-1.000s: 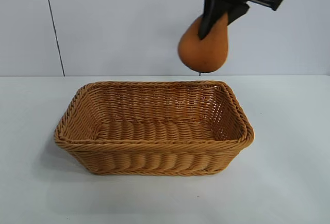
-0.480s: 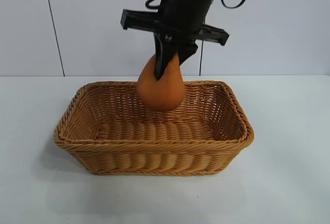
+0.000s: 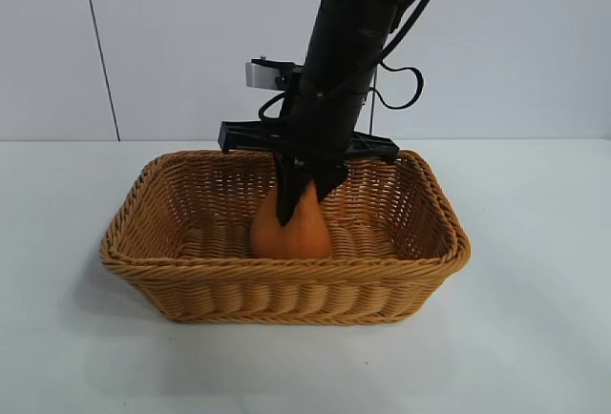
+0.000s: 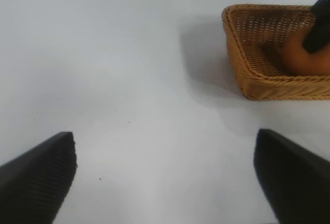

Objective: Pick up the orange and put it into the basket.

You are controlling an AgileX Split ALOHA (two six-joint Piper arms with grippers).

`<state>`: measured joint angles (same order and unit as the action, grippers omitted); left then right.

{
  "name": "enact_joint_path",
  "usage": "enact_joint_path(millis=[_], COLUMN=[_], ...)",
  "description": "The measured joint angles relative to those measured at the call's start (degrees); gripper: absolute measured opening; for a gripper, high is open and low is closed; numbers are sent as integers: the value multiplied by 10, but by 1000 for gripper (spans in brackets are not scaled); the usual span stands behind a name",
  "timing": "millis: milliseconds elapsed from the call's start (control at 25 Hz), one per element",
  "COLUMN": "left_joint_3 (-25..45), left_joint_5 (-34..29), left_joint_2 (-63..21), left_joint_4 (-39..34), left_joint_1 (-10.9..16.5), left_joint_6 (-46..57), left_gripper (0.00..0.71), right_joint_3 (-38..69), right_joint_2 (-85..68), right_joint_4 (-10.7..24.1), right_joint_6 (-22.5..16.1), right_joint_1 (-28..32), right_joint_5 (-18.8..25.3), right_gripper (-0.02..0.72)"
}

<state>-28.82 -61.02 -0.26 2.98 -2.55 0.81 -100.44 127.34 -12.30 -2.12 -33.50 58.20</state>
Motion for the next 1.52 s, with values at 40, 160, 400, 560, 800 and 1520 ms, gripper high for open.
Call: enact_joint_path(millis=[40, 160, 400, 560, 800, 1520], left_joint_3=[0, 0, 0, 0, 0, 0], left_joint_5=[0, 0, 0, -1, -1, -1], left_joint_2=[0, 0, 0, 0, 0, 0], left_joint_4=[0, 0, -1, -1, -1, -1], left_joint_1=[0, 0, 0, 0, 0, 0], left_joint_6=[0, 0, 0, 0, 0, 0], left_gripper=[666, 666, 666, 666, 666, 666], right_joint_3=[0, 0, -38, -91, -112, -113], right_joint_2=[-1, -7, -33, -44, -48, -48], right_joint_4=[0, 1, 56, 87, 109, 150], right_joint_6=[0, 0, -7, -46, -58, -40], right_joint_1=[0, 0, 0, 0, 5, 262], right_joint_5=[0, 1, 88, 106, 112, 117], right_gripper=[246, 518, 685, 693, 694, 694])
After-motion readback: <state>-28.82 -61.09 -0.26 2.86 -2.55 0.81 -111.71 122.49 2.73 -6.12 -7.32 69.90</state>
